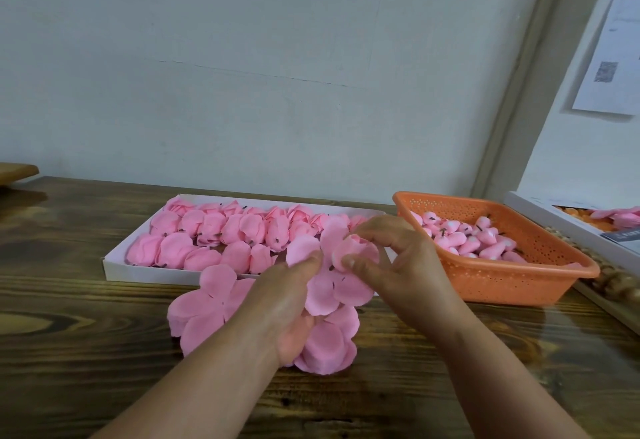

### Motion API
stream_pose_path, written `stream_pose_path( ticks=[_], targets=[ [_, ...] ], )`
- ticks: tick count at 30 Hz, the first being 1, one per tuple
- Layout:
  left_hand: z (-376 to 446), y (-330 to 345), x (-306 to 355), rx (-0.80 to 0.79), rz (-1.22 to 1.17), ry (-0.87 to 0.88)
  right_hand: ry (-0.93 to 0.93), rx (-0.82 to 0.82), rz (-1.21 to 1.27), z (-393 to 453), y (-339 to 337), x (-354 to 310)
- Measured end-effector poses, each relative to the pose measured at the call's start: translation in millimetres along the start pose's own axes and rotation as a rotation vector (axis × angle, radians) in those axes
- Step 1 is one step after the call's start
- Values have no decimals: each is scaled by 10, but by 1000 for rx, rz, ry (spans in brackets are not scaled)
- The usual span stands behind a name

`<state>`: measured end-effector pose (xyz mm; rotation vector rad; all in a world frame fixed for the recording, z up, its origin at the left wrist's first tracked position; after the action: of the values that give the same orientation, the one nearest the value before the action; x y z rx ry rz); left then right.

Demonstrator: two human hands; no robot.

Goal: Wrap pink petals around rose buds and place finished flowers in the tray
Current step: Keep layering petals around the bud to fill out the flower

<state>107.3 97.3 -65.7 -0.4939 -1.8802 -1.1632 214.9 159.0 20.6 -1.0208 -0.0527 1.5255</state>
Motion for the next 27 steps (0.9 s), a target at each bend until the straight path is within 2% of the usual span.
stream_pose_path(
  ticks=[2, 8, 13, 16, 27],
  targets=[
    [-20, 43, 0, -42, -20, 4, 33, -62, 1, -10, 67, 35],
    [-44, 62, -33, -124, 27, 1, 151, -219, 216, 13, 108, 116],
    [-69, 105, 6, -199, -29, 16, 118, -115, 301, 0, 67, 114],
    [-74, 143, 8, -230, 9, 34, 97, -113, 328, 7, 75, 82],
    [-32, 68, -27, -145, -48, 12, 152, -111, 358, 15, 103, 168]
  ],
)
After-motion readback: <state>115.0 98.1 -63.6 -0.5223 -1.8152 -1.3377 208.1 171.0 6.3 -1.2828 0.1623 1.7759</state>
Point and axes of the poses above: each hand's wrist, its own z-axis towards the middle knuckle, its own y-axis out of the palm, x = y × z, the point moved 8 cm from there along z, towards the middle knuckle, and after that the axes turned 2 degrees about -y, right-handed, at the moved point
